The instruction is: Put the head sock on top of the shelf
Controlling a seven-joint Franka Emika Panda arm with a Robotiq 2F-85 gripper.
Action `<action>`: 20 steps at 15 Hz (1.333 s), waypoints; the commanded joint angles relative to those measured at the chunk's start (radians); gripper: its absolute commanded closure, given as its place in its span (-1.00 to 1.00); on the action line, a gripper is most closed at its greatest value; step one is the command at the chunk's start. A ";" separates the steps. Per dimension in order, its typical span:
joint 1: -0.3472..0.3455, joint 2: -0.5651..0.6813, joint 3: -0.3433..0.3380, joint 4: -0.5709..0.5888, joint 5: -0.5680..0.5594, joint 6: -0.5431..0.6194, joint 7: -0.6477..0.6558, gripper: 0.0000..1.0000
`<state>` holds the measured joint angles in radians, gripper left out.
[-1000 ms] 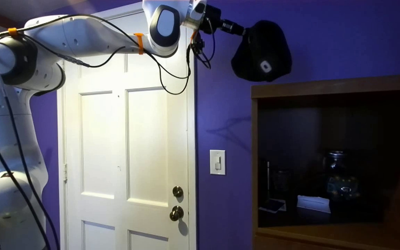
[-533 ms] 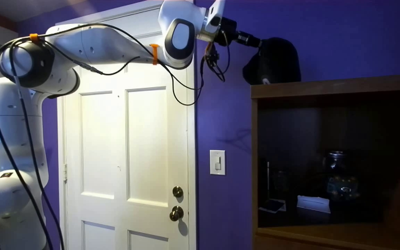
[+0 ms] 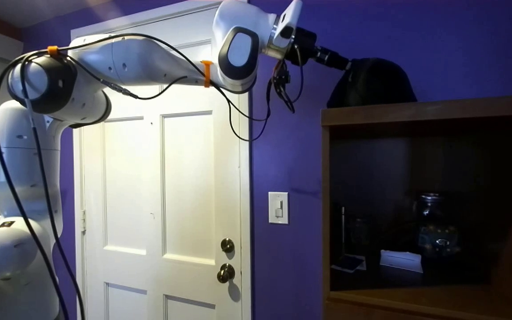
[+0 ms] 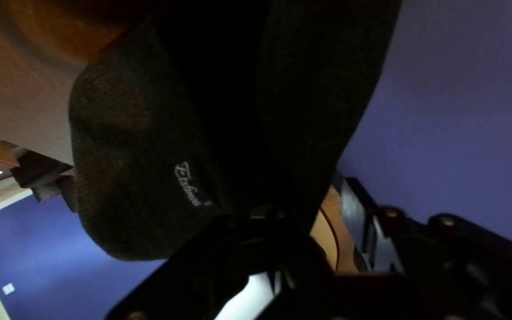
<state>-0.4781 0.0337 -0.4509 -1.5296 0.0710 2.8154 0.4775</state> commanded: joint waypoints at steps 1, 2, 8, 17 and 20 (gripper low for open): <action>0.002 -0.004 -0.004 0.071 -0.037 -0.169 0.059 -0.33; 0.003 -0.006 -0.005 0.089 -0.057 -0.233 0.076 -0.45; 0.011 0.010 -0.005 0.235 -0.078 -0.630 0.117 -1.00; 0.027 -0.019 0.024 0.324 -0.081 -0.933 0.072 -1.00; 0.049 -0.051 0.046 0.306 -0.096 -0.927 0.015 -1.00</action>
<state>-0.4502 0.0165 -0.4247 -1.2197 0.0042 1.9122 0.5353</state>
